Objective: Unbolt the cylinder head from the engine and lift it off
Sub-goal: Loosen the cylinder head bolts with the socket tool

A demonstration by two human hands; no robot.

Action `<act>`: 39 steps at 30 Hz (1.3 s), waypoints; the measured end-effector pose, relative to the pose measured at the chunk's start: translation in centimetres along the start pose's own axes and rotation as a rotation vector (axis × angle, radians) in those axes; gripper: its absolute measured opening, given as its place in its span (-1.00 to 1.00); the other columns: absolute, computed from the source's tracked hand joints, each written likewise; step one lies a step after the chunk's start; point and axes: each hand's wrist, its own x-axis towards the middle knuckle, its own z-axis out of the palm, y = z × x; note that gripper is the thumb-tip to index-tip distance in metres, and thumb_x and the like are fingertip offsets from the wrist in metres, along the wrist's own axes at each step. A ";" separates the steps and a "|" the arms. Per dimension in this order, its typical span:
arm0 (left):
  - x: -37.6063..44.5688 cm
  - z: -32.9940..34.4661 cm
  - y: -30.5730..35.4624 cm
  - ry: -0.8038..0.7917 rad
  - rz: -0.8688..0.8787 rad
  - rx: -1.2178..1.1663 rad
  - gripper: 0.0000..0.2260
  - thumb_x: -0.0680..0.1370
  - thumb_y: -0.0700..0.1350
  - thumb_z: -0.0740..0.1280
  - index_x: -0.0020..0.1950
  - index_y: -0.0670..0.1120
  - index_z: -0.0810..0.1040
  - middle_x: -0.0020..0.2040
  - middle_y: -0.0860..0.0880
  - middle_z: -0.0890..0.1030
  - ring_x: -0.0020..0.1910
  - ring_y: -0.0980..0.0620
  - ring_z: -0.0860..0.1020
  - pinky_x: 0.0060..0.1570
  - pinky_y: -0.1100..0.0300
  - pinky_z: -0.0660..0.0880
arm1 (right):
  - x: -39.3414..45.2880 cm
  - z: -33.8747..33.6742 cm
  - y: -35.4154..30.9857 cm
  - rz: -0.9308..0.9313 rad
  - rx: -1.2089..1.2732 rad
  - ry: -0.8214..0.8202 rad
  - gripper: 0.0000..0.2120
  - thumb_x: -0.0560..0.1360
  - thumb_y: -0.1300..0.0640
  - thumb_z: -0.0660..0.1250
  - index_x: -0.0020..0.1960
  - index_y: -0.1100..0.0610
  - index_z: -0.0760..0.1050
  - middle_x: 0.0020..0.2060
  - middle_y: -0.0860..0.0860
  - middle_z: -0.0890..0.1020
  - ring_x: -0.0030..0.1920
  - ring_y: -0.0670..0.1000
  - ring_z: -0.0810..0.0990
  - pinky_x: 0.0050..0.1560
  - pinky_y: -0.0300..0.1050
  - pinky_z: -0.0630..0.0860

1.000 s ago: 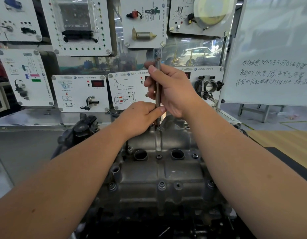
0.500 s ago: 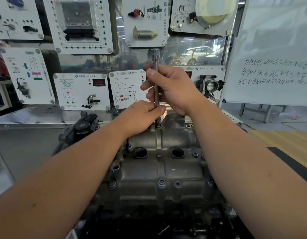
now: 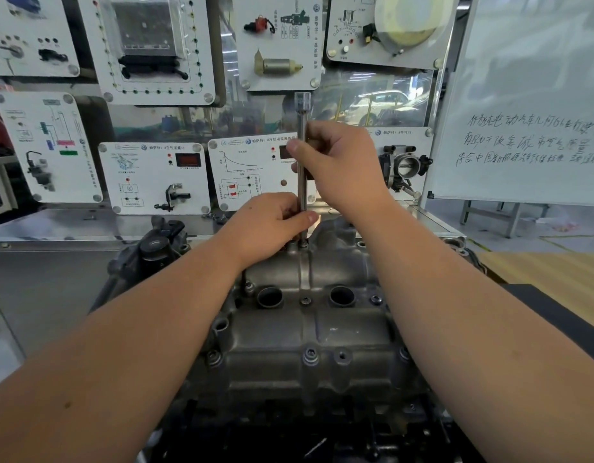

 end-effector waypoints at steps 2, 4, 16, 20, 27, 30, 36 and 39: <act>0.0 0.1 -0.2 -0.025 -0.019 -0.078 -0.73 0.65 0.05 0.30 -0.15 -0.10 0.57 -0.15 -0.11 0.71 -0.13 -0.04 0.66 -0.05 -0.04 0.57 | -0.3 0.0 -0.1 -0.006 0.010 -0.026 -0.83 0.62 0.19 0.31 0.01 0.31 0.58 -0.22 0.15 0.69 -0.22 -0.03 0.72 -0.03 0.15 0.64; 0.0 0.0 -0.3 -0.055 -0.035 -0.156 -0.77 0.66 -0.02 0.30 -0.03 -0.16 0.60 -0.08 -0.13 0.72 -0.03 -0.14 0.67 0.11 -0.18 0.55 | -0.5 0.1 -0.1 -0.028 -0.024 -0.029 -0.83 0.64 0.20 0.25 0.04 0.30 0.54 -0.21 0.04 0.69 -0.24 -0.09 0.72 -0.05 0.14 0.65; 0.4 0.4 -1.1 -0.043 0.006 -0.292 -0.89 0.61 0.02 0.35 0.02 0.01 0.60 -0.12 0.01 0.73 -0.10 -0.02 0.71 -0.10 0.02 0.55 | -1.0 0.7 -0.5 -0.091 -0.083 0.027 -0.86 0.63 0.17 0.29 0.02 0.24 0.56 -0.26 0.03 0.67 -0.26 -0.10 0.70 -0.12 0.05 0.62; 0.5 0.2 -1.2 -0.071 0.031 -0.353 -0.85 0.66 -0.06 0.33 -0.04 0.16 0.63 -0.08 0.01 0.73 -0.12 0.02 0.70 -0.20 0.27 0.48 | -1.2 1.2 -0.6 -0.090 -0.087 -0.024 -0.75 0.68 0.16 0.18 0.31 0.19 0.47 -0.13 0.00 0.69 -0.22 -0.15 0.70 -0.12 -0.01 0.66; 0.5 0.4 -1.1 -0.011 0.075 -0.263 -0.80 0.55 0.07 0.38 0.04 -0.03 0.58 -0.14 -0.03 0.71 -0.15 -0.04 0.68 -0.18 0.08 0.52 | -1.3 1.6 -0.3 -0.075 -0.118 0.103 -0.77 0.59 0.06 0.38 0.10 0.23 0.53 -0.21 0.09 0.67 -0.17 0.10 0.68 -0.08 0.11 0.60; 0.6 0.5 -1.2 -0.035 0.039 -0.296 -0.87 0.64 0.01 0.33 0.05 -0.02 0.60 -0.10 -0.02 0.71 -0.14 -0.06 0.70 -0.19 0.07 0.53 | -1.2 1.7 -0.1 -0.048 -0.097 0.091 -0.79 0.64 0.12 0.28 -0.03 0.27 0.53 -0.23 0.07 0.68 -0.20 -0.06 0.71 -0.13 0.08 0.63; 0.4 0.2 -0.7 -0.038 0.088 -0.194 -0.88 0.63 0.00 0.35 0.01 -0.04 0.59 -0.15 -0.04 0.71 -0.17 -0.05 0.68 -0.06 -0.15 0.59 | -1.5 1.6 -0.1 -0.049 -0.063 0.091 -0.68 0.65 0.06 0.27 0.36 0.14 0.41 -0.18 0.02 0.70 -0.22 -0.04 0.70 -0.13 -0.01 0.63; 0.2 0.1 -0.3 -0.026 0.098 -0.203 -0.75 0.52 0.08 0.37 0.05 -0.07 0.57 -0.11 -0.13 0.68 -0.11 -0.16 0.65 0.03 -0.26 0.55 | -1.6 1.7 -0.2 -0.068 -0.116 0.153 -0.71 0.58 0.02 0.39 0.21 0.16 0.49 -0.17 0.01 0.68 -0.17 0.05 0.67 -0.07 0.06 0.60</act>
